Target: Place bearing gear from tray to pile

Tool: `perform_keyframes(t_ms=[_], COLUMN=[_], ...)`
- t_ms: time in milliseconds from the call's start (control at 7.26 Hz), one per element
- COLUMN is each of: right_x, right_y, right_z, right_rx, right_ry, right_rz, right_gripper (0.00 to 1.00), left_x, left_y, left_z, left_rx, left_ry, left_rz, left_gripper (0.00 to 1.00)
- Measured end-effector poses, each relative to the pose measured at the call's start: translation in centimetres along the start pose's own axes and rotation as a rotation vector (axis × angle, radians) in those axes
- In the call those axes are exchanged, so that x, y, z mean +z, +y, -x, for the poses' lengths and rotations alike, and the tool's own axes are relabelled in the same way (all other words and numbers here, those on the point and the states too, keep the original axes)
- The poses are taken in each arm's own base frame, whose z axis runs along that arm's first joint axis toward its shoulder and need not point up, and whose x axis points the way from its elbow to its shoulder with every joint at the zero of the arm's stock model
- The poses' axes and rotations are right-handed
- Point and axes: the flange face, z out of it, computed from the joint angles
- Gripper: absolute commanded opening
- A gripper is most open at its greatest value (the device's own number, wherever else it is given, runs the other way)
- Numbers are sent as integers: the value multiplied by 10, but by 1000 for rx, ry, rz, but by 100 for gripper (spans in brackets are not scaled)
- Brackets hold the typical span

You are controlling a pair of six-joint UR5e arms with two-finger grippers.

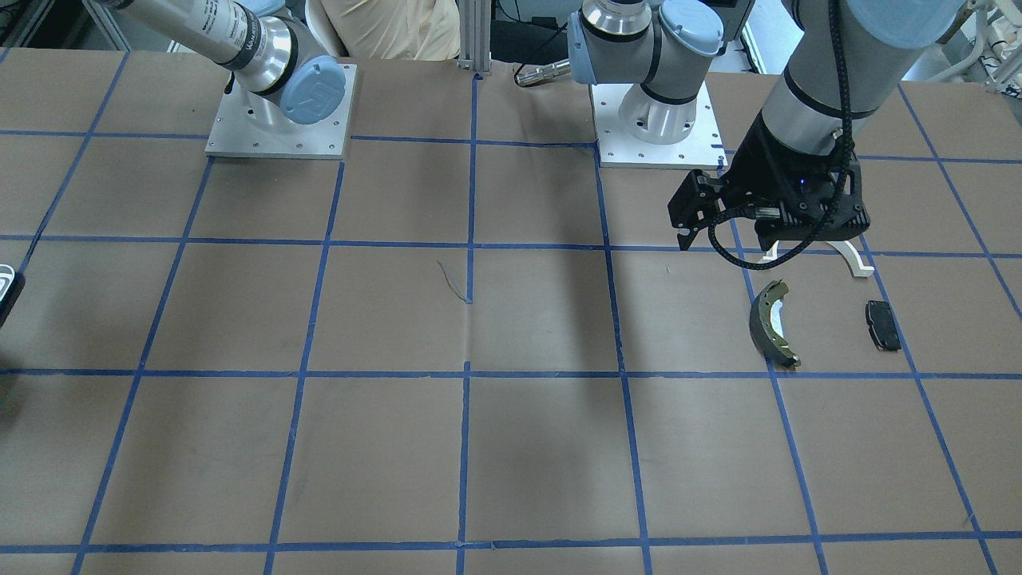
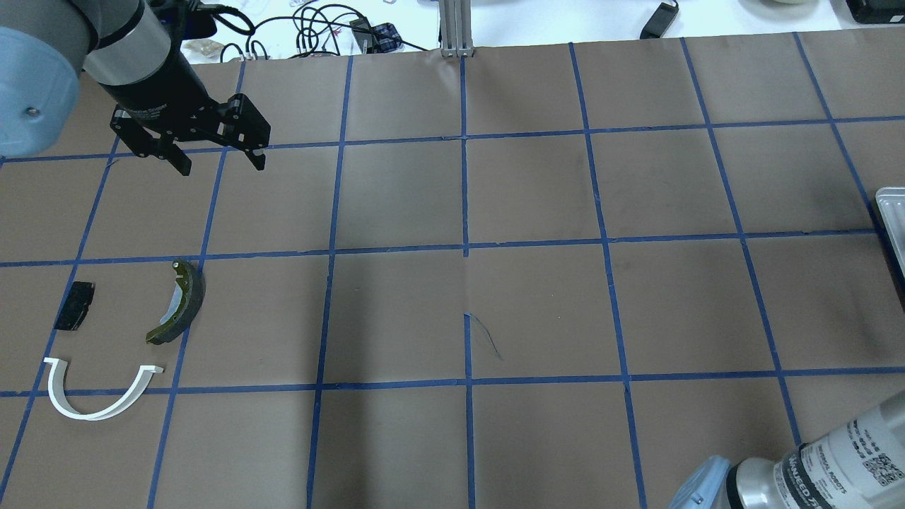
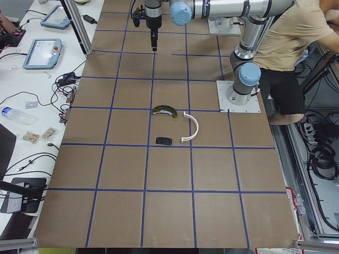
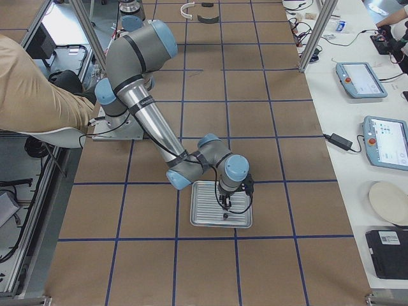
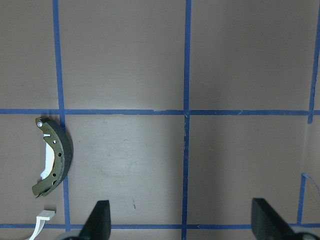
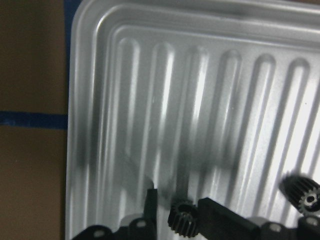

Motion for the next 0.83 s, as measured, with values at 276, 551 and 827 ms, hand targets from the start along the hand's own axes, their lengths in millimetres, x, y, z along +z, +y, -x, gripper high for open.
perform_keyframes(t_ms=[276,551,827], right_x=[1,1,-1], right_y=[2,3,3], right_z=[0,1,0], right_rx=[-1,1,4], right_ry=[6,0,4], right_rz=[14,21,20], right_gripper=[38,39,43], left_x=[0,-1,-1], left_y=[0,0,0], left_z=[0,1,0], left_rx=[0,-1,0], left_ry=[1,0,-1], left_rz=[1,-2,-4], left_gripper=[100,100,100])
